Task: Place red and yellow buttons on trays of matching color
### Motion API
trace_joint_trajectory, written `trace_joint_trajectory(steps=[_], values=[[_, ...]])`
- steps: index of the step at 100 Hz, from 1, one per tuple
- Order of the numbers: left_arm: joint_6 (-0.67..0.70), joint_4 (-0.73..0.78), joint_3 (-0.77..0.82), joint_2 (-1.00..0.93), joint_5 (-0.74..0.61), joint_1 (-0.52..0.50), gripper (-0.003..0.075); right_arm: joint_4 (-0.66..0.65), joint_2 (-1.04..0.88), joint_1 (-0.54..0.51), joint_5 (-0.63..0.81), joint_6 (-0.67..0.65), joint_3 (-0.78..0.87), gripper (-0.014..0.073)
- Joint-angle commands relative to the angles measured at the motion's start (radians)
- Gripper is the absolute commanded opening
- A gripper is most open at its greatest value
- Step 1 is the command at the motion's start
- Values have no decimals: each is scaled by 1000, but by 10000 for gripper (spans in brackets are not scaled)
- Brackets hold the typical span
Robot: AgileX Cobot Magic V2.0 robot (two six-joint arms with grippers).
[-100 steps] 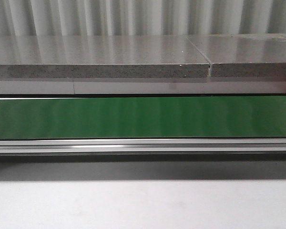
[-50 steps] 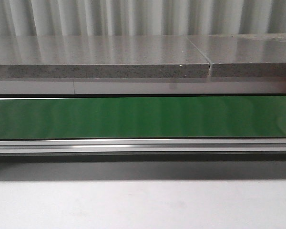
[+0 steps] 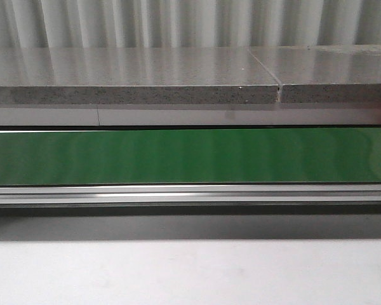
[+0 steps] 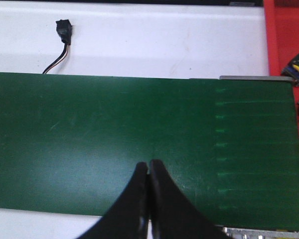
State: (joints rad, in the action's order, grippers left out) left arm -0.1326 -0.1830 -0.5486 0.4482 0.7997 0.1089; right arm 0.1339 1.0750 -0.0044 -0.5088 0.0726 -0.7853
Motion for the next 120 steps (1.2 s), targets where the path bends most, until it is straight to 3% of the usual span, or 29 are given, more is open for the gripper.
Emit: trace_joint_trajectory(steps=[1,20,63,120], values=[[2,-20,-26,5,-62,8,-20,-39,-78,2,103,-19,27,-88],[2,-20,-26,5,-62,8,-20,-44,-252,2,149,57,151,-88],[2,-20,-26,5,-62,8,-20,-44,-615,2,154,58,361,-88],[2,-20,-26,5,-62,8,-20,-44,-644,2,153,58,366,-88]])
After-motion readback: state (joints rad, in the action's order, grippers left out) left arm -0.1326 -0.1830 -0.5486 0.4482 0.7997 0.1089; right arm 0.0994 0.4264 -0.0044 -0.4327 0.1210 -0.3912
